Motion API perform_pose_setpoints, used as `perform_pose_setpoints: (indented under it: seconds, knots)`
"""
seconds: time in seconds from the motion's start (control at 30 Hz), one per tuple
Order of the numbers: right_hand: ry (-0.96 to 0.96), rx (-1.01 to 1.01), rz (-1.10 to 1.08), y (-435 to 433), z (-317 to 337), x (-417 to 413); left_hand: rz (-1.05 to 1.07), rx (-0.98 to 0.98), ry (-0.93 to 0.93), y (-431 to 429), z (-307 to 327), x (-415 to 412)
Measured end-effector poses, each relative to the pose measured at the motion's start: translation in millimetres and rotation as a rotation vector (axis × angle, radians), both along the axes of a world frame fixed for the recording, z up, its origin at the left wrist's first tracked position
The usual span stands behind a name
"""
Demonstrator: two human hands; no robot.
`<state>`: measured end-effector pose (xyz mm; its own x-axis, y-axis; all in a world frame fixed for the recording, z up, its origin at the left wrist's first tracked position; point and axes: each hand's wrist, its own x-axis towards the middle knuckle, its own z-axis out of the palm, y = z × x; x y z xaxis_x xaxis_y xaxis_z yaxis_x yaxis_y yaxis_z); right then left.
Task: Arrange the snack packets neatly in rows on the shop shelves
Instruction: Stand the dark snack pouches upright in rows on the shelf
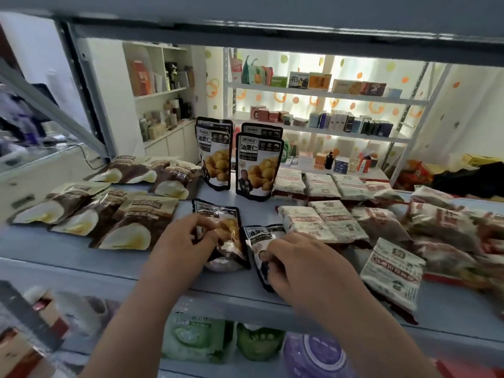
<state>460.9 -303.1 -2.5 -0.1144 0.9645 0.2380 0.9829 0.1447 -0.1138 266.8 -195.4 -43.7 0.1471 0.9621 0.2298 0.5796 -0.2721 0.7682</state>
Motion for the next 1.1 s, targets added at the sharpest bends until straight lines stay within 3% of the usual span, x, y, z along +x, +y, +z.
perform_pose_setpoints:
  seconds: [0.3, 0.53, 0.67, 0.87, 1.0, 1.1]
  knots:
    - [0.096, 0.001, 0.156, 7.8, -6.5, -1.4, 0.111, 0.008, -0.271, -21.1, -1.6, -16.6]
    - [0.107, 0.076, 0.035, 17.5, -19.0, -29.0, 0.024, -0.032, -0.430, -15.7, 2.8, -38.3]
    - [0.083, 0.064, -0.081, 27.3, -14.3, -48.7, -0.072, -0.075, -0.383, -1.6, 8.1, -51.9]
    - [-0.099, -0.309, -0.340, 58.3, 14.1, -69.2, -0.113, -0.207, -0.554, 18.5, 7.2, -68.8]
    - [-0.026, -0.514, -0.401, 81.9, 26.3, -76.7, -0.191, -0.149, -0.526, 30.8, 16.6, -88.0]
    - [0.051, -0.496, -0.467, 83.8, 29.4, -80.1, -0.286, -0.153, -0.501, 45.8, 28.1, -99.1]
